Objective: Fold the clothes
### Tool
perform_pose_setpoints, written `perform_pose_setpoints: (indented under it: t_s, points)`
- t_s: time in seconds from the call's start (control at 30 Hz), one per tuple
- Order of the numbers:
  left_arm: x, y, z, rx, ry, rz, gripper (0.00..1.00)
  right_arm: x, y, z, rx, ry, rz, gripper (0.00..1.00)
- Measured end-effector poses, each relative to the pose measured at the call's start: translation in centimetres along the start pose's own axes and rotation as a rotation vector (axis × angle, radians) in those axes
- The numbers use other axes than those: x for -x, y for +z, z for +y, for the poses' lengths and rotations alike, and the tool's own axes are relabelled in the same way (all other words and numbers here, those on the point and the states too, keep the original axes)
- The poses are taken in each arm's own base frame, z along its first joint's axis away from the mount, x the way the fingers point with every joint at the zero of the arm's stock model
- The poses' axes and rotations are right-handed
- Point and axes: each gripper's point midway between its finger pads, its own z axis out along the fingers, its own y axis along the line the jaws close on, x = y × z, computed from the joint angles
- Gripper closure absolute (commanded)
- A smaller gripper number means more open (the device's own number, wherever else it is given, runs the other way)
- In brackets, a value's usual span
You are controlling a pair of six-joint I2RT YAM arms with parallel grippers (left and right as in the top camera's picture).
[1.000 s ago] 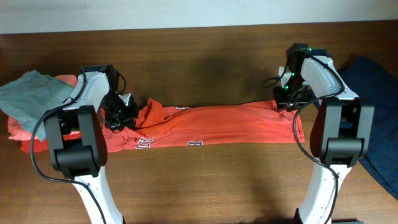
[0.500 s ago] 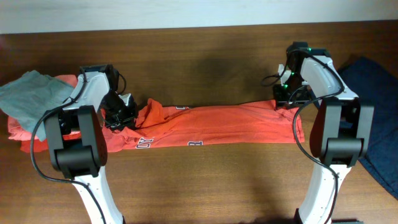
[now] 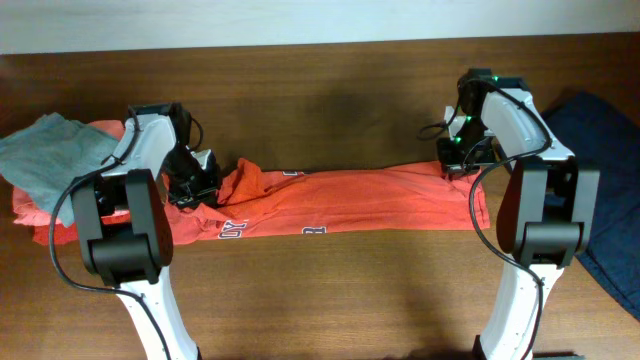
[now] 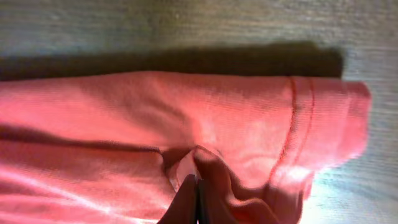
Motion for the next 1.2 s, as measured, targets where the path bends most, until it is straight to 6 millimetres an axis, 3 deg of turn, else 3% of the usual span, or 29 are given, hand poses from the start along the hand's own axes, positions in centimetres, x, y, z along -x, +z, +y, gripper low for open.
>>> perform_pose_setpoints:
  t_s: [0.13, 0.3, 0.4, 0.77, 0.97, 1.03, 1.2]
  points:
    - [1.5, -2.8, -0.6, 0.003, 0.03, -0.065, 0.99, 1.7, -2.7, -0.9, -0.002, 0.032, -0.071, 0.96]
    - [5.8, -9.4, -1.7, -0.013, 0.071, -0.292, 0.95, 4.0, -8.9, -3.3, -0.013, 0.09, -0.22, 0.96]
    - [7.5, -12.0, -2.2, -0.018, 0.093, -0.395, 0.91, 4.5, -11.7, -4.0, -0.021, 0.105, -0.294, 0.96]
    - [8.9, -12.8, -2.5, -0.021, 0.108, -0.463, 0.91, 5.0, -12.1, -3.9, -0.024, 0.099, -0.321, 0.96]
    - [12.2, -14.8, -3.1, -0.029, 0.144, -0.62, 0.77, 7.3, -13.0, -4.3, -0.035, 0.093, -0.42, 0.96]
    - [13.3, -15.6, -3.3, -0.03, 0.155, -0.673, 0.76, 7.7, -13.2, -4.3, -0.036, 0.093, -0.438, 0.96]
    - [12.6, -15.1, -3.2, -0.028, 0.148, -0.639, 0.78, 6.6, -12.7, -4.1, -0.031, 0.095, -0.388, 0.96]
